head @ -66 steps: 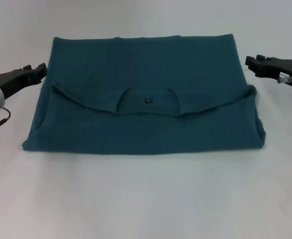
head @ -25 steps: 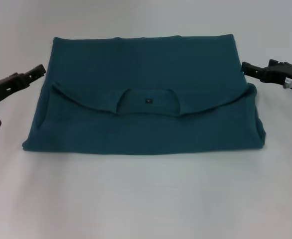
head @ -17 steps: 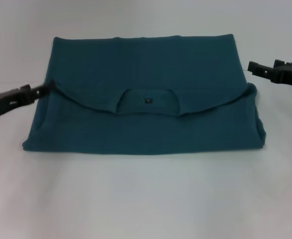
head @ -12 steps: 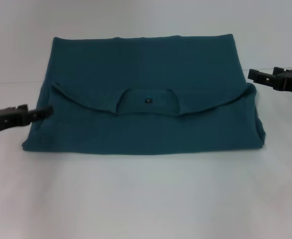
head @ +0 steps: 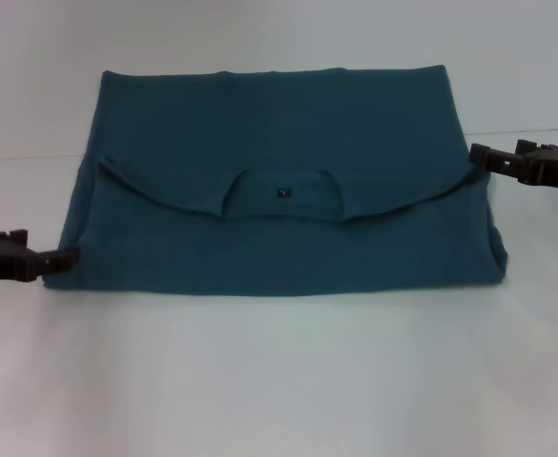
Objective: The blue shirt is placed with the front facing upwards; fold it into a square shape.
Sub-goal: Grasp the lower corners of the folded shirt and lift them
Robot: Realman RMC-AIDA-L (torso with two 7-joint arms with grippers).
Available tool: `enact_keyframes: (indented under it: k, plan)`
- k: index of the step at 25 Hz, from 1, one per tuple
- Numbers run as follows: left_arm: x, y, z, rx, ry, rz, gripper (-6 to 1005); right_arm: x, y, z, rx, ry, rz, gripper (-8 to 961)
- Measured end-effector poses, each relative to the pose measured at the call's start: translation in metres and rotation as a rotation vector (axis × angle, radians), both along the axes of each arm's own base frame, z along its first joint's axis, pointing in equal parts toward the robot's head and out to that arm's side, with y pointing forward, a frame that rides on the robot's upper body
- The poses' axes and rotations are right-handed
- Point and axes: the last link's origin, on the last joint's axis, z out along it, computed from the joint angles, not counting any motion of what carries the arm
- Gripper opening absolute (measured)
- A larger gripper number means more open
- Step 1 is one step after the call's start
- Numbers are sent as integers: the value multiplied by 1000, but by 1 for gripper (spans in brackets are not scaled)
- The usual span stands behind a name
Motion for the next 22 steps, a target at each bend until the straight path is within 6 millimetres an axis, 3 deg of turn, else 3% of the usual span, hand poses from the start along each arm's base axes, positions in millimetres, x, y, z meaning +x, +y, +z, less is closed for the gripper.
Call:
enact_keyframes:
  k: [22]
  plan:
    - [-13,0,-20,-21,26,95,839,1,-1,-4,-6,8,-10,944]
